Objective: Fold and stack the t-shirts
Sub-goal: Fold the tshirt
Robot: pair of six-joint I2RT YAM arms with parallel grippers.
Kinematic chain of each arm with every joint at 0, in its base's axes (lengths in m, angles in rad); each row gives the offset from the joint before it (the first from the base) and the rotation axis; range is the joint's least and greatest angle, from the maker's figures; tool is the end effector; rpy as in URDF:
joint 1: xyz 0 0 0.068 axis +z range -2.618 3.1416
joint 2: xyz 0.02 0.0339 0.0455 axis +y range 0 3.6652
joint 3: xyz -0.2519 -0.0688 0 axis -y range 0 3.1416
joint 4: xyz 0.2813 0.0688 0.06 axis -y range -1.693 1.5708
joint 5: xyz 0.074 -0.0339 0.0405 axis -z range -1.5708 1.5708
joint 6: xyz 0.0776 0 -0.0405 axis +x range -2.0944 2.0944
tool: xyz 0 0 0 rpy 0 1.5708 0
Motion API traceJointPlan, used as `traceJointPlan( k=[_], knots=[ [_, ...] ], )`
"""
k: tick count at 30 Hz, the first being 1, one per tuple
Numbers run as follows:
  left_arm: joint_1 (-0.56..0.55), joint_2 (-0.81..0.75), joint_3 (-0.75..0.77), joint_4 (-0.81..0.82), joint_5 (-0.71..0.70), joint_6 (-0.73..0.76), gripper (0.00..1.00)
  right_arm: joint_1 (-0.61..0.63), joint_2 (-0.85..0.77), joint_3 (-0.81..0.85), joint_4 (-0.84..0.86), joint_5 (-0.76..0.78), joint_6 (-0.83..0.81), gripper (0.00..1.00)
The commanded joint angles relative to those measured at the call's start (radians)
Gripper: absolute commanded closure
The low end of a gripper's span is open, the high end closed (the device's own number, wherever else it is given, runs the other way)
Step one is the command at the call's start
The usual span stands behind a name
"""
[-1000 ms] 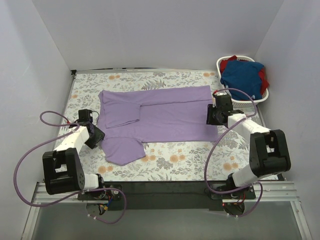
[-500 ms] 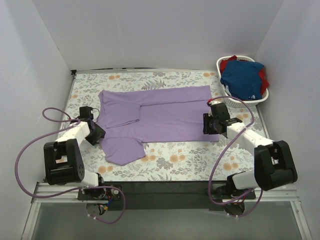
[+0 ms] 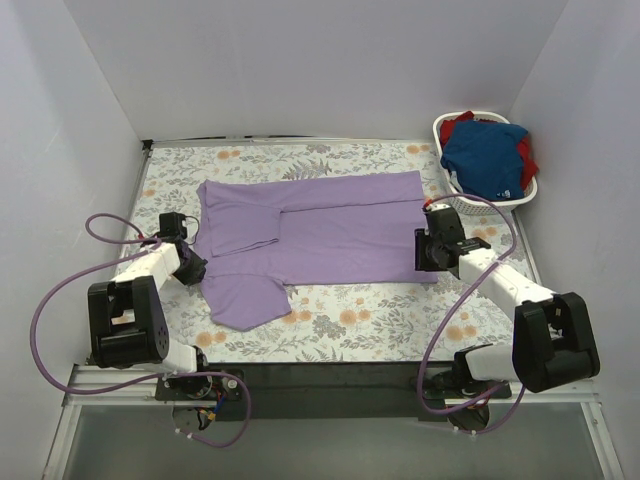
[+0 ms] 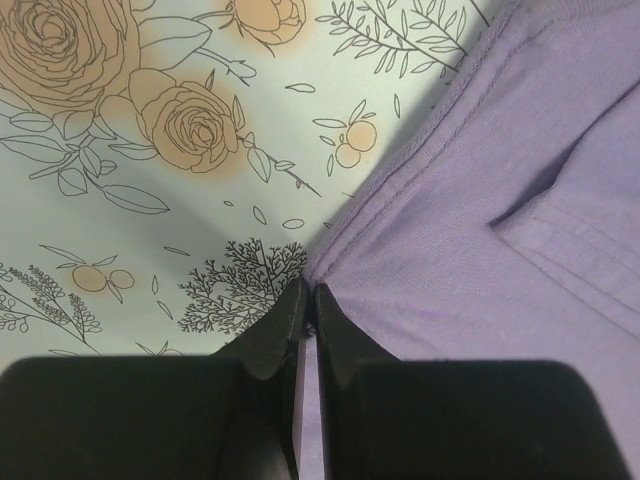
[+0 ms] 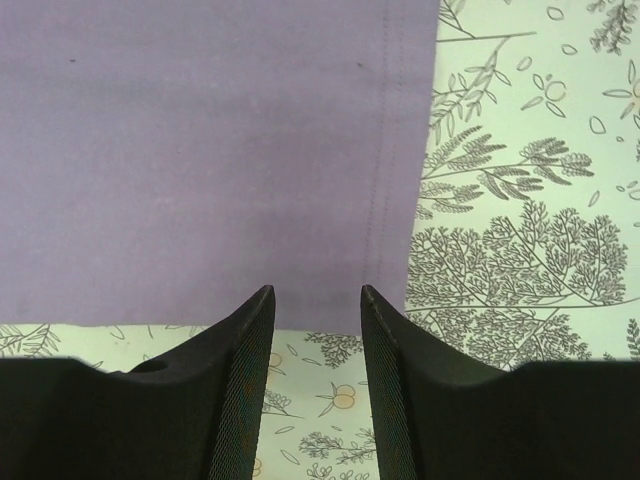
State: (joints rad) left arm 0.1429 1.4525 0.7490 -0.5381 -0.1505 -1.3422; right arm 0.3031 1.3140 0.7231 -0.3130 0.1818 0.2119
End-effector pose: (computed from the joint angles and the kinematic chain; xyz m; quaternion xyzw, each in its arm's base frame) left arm 0.2877 0.0531 0.0848 -0.6742 0.7164 -0.0310 0.1767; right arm 0.3058 0.0809 0.1321 -0.0132 0.9414 0.0001 0.3370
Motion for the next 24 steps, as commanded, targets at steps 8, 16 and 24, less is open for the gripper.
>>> traceJointPlan(
  k=[8,16,24],
  knots=[
    [-0.008,-0.037,0.003,-0.014,-0.058,0.031,1.0,-0.062,-0.061,-0.05,-0.09,0.062,0.055,0.52],
    [-0.012,-0.038,0.006,-0.01,-0.044,0.035,1.0,-0.064,-0.016,-0.057,-0.101,0.074,0.073,0.52],
    [-0.011,-0.041,0.006,-0.007,-0.04,0.035,1.0,-0.11,-0.016,-0.071,-0.005,-0.008,0.09,0.54]
  ],
)
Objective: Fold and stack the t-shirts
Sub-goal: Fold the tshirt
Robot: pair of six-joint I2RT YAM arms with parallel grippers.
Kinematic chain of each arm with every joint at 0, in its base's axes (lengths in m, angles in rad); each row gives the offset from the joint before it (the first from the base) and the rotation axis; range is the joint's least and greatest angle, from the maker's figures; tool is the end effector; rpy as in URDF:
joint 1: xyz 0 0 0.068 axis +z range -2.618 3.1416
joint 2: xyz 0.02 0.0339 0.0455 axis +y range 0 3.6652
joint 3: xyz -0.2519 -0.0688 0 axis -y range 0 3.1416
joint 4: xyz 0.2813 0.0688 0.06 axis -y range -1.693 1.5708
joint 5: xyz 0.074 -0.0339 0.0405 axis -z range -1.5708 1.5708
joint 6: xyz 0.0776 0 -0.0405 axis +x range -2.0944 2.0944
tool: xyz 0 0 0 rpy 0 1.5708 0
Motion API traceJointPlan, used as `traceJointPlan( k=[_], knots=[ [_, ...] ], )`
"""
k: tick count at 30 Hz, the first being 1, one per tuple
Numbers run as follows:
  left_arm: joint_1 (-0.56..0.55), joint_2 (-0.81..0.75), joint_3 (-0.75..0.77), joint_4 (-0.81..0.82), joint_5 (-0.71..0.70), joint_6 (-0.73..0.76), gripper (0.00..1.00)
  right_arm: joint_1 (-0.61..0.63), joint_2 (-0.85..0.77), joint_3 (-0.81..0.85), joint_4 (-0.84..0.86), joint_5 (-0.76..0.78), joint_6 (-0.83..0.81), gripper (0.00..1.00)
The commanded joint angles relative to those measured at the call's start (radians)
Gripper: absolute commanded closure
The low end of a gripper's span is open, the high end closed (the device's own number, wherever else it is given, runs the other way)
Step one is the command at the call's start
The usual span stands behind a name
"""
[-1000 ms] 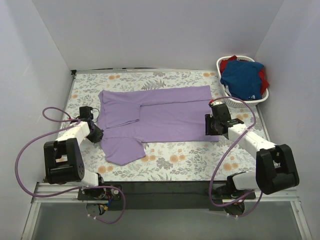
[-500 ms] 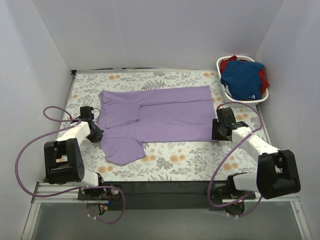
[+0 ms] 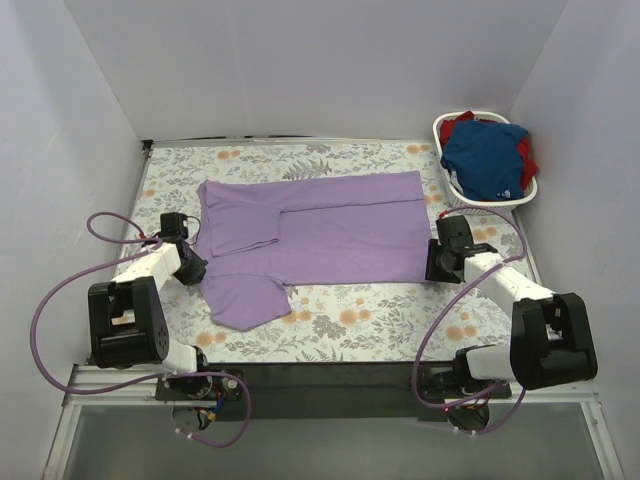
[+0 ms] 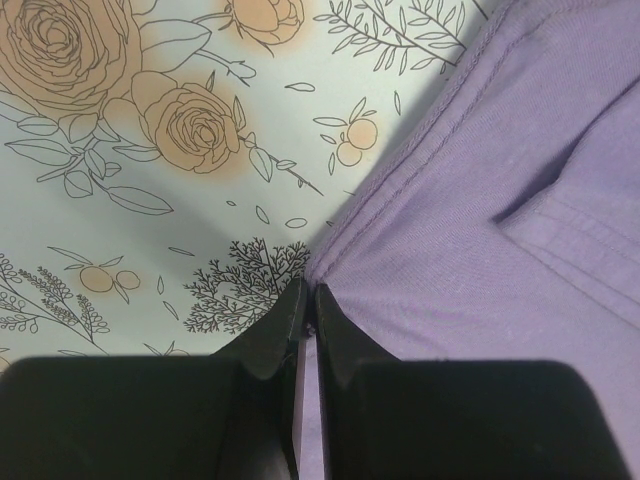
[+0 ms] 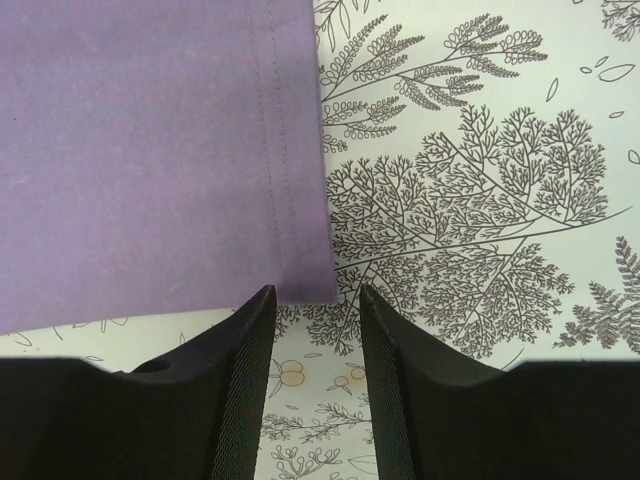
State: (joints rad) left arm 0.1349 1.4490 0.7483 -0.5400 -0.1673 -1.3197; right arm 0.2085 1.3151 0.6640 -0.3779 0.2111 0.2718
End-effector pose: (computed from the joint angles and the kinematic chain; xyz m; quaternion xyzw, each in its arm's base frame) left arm 0.2875 0.0521 0.0856 -0.6638 0.7251 -0.0230 0.1818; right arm 0.2907 0.0449 0.1060 0.0585 0.9568 -0.0353 0.2826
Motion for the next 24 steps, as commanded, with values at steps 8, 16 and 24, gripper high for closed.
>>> traceJointPlan(
  k=[8,16,24],
  knots=[
    [-0.004,-0.036,0.006,-0.005,-0.026,0.016,1.0,-0.081,0.016,-0.036,0.097,-0.11,0.037,0.55],
    [-0.003,-0.033,0.006,-0.006,-0.029,0.014,1.0,-0.092,0.029,-0.081,0.082,-0.127,0.023,0.61],
    [-0.003,-0.07,0.017,-0.057,-0.087,-0.016,1.0,-0.092,-0.036,-0.07,0.024,-0.103,0.009,0.99]
  ],
)
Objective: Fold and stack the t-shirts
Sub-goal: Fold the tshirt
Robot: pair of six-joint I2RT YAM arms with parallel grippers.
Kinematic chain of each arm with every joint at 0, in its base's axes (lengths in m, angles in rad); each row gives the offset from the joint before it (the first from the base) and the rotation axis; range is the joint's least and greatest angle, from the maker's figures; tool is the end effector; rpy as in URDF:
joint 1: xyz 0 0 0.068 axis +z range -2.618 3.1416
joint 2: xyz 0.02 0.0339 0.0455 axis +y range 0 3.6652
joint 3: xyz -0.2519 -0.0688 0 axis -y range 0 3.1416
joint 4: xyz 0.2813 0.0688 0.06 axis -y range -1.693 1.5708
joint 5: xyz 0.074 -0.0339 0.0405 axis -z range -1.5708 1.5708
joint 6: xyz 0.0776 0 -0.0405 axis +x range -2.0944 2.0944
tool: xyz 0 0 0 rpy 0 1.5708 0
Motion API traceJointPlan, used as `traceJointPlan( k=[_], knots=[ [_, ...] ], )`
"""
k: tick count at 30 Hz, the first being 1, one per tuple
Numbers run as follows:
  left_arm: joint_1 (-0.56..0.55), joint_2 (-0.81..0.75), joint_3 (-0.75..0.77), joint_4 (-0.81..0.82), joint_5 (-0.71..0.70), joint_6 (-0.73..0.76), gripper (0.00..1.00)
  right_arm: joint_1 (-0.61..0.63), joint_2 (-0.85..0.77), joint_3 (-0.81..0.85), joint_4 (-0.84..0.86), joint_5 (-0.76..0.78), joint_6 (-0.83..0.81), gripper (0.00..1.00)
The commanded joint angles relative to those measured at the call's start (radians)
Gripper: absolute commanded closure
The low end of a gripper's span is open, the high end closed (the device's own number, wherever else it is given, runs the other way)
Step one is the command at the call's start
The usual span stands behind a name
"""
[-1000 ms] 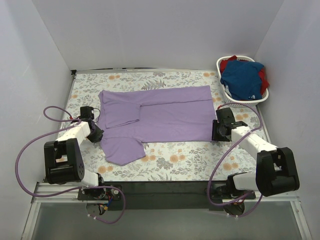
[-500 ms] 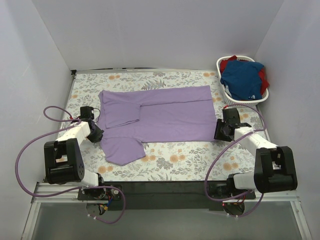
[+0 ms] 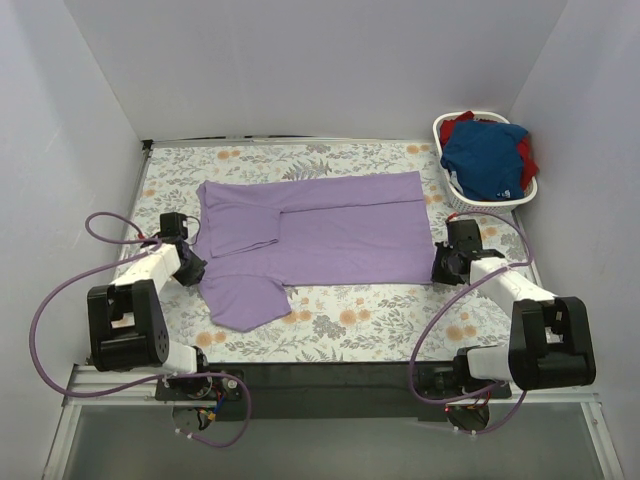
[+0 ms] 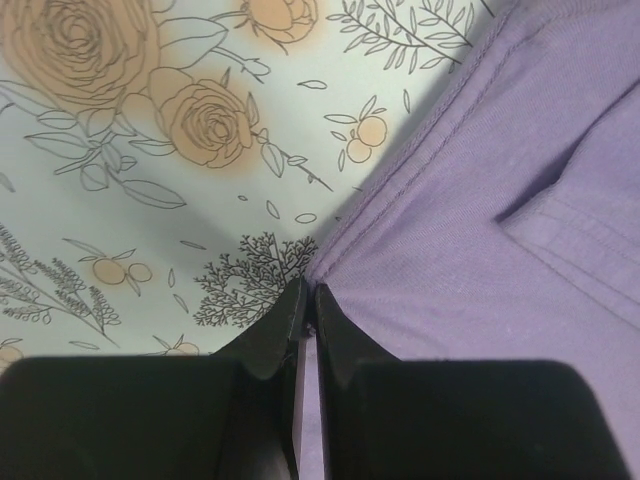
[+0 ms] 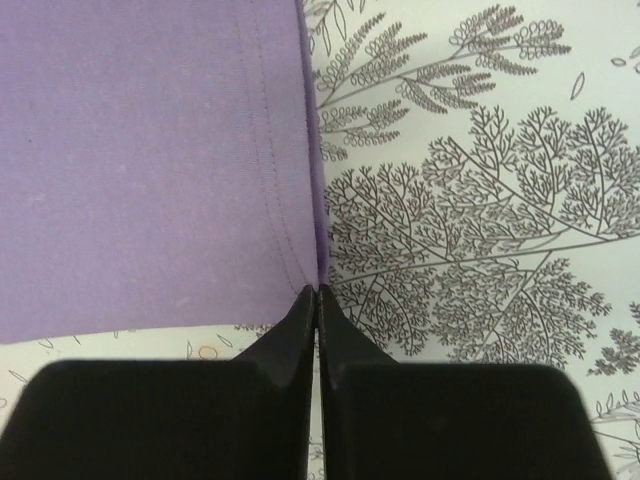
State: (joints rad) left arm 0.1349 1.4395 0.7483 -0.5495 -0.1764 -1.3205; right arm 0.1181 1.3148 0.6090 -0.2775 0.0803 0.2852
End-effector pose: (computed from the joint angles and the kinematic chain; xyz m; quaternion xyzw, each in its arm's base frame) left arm 0.2863 0.0526 0.0879 -0.6644 0.7241 -0.0194 0.1843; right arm 0.2918 0.0284 0.0944 0.0914 0.9521 0.0203 0.2911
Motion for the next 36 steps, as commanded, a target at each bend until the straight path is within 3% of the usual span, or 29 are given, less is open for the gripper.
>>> traceJointPlan(
  k=[1,9,23,36],
  knots=[
    [-0.003,-0.071,0.02,-0.058,-0.093,-0.022,1.0,-0.003,-0.063,-0.011,-0.084,0.039,-0.007,0.99],
    [-0.003,-0.081,0.066,-0.058,-0.057,-0.045,1.0,-0.003,-0.105,0.121,-0.106,0.019,-0.001,0.99],
    [-0.003,0.234,0.403,-0.079,-0.017,-0.059,1.0,-0.003,0.227,0.454,-0.094,0.018,-0.037,0.99],
    [-0.003,0.361,0.554,-0.092,-0.018,-0.048,1.0,-0.015,0.389,0.62,-0.084,0.021,-0.055,0.99]
  ],
)
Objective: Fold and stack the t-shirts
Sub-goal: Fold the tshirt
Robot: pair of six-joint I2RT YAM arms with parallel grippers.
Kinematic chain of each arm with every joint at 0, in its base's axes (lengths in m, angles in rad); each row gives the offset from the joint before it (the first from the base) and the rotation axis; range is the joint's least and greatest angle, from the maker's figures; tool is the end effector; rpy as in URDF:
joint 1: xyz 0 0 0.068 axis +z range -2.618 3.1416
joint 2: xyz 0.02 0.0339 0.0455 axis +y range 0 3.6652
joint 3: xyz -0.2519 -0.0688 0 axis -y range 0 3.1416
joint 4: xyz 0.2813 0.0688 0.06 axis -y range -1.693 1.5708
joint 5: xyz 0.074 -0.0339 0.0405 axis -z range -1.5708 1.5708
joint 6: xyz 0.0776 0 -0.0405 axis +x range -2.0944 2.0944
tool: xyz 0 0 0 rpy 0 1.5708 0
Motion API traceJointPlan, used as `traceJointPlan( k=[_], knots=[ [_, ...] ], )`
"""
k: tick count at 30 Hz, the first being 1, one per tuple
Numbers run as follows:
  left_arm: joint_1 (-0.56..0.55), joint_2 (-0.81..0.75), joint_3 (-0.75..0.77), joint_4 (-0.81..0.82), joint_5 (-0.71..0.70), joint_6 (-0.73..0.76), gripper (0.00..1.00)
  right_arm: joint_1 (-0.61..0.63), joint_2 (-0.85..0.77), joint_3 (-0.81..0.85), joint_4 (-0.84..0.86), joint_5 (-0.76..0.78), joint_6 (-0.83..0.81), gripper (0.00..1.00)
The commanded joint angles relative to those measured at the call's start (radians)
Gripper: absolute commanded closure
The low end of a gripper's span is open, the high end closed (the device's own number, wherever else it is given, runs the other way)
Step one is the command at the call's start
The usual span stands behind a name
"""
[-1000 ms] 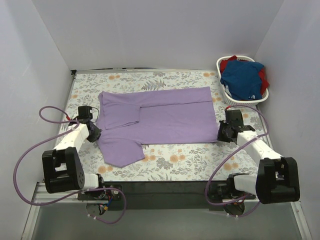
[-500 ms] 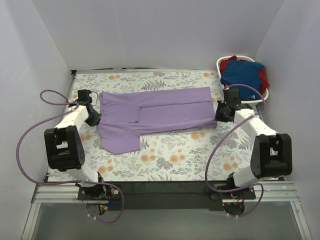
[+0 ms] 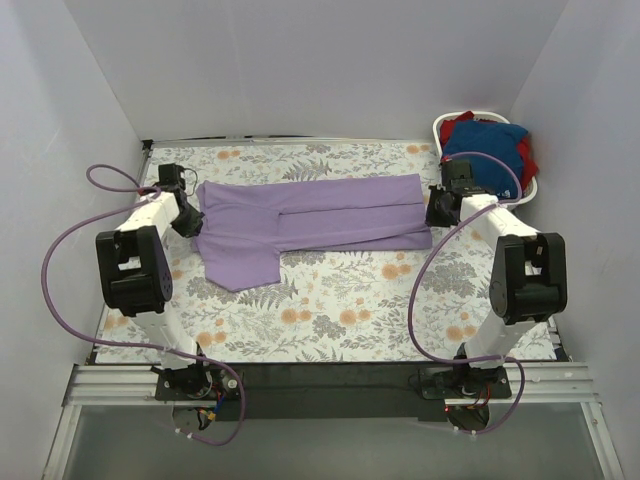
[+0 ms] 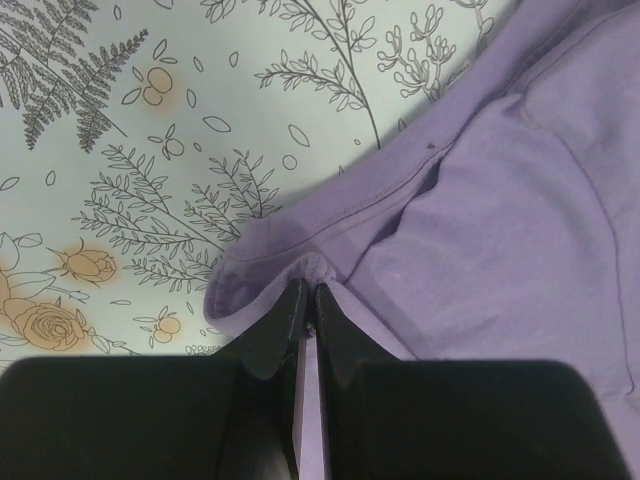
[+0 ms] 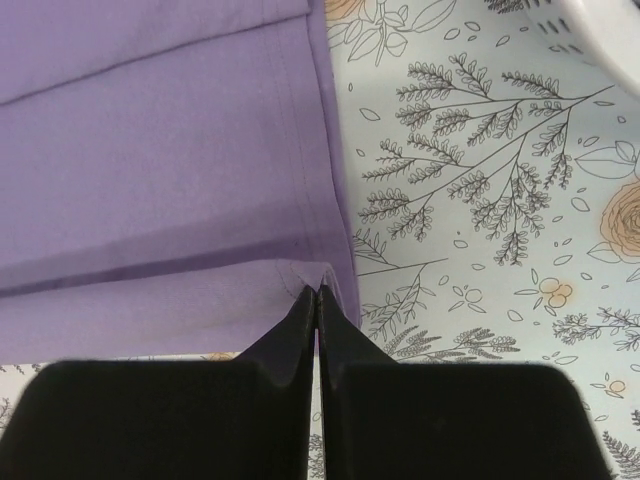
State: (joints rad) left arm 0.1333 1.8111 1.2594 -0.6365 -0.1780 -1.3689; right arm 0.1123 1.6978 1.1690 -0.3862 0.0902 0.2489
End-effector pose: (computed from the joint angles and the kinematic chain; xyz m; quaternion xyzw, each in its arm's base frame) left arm 0.4017 0.0677 0.1223 -0.6797 0.7032 -0.0386 0.2049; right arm 0.4155 0.0398 0.1534 0.0790 0.9426 0.0158 0.3242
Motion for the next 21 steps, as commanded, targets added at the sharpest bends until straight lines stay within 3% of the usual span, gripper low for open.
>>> traceJointPlan(
  k=[1,8,21],
  knots=[
    [-0.001,-0.009,0.055,-0.014,-0.012,0.002,1.0,-0.01,0.01,0.064,0.023,0.011,-0.023,0.99],
    [-0.001,-0.029,0.098,-0.009,-0.029,0.011,1.0,-0.016,0.014,0.084,0.023,0.019,-0.031,0.99],
    [-0.001,0.116,0.146,0.061,0.009,0.002,1.0,-0.019,0.129,0.149,0.056,0.016,-0.037,0.99]
  ],
)
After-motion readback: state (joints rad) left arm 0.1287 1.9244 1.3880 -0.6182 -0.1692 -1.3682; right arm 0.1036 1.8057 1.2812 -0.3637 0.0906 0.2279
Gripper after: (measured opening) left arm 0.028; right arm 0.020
